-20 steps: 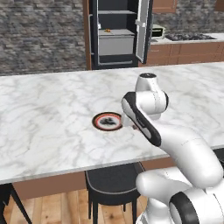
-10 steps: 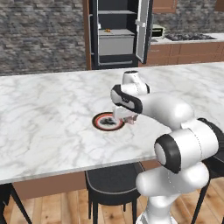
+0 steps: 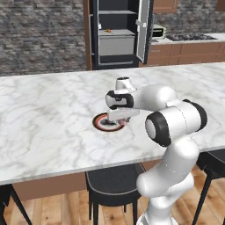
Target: Take the steak from the fridge and place it on the digital scale on the counter by the fridge. Wait a few seconds for a reading, then move it to the plate on the dining counter.
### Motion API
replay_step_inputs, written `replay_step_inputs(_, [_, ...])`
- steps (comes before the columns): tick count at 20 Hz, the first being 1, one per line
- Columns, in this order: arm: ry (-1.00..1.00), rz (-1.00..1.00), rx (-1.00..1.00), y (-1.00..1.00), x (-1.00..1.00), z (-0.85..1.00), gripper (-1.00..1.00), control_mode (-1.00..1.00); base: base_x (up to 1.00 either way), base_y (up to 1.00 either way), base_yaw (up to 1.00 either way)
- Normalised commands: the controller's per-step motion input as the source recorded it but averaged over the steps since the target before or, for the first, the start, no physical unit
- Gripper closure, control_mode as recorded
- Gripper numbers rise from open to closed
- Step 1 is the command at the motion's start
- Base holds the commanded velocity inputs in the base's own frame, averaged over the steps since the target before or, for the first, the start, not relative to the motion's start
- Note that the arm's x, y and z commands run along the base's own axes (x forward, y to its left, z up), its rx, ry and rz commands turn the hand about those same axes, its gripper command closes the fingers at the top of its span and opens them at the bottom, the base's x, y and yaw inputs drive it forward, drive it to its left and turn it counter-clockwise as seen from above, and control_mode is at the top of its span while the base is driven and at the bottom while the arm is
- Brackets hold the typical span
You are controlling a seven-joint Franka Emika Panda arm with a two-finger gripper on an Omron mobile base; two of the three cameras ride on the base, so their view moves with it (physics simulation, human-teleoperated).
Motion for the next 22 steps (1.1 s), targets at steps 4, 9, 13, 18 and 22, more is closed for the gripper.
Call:
replay_step_inputs(4, [-0.28,0.0,0.0,0.15,0.03,-0.23,1.0,-1.0,0.0,0.0,0.0])
replay_step_inputs(9, [-0.13,0.0,0.0,0.09,0.3,-0.05,1.0,-1.0,0.0,0.0,0.0])
replay_step_inputs(13, [0.1,0.01,0.0,0.0,0.07,0.01,1.0,-1.0,0.0,0.0,0.0])
replay_step_inputs(18, [0.18,0.02,0.0,0.0,0.31,0.0,1.0,-1.0,0.0,0.0,0.0])
replay_step_inputs(22, [0.12,0.02,0.0,0.0,0.42,0.0,1.0,-1.0,0.0,0.0,0.0])
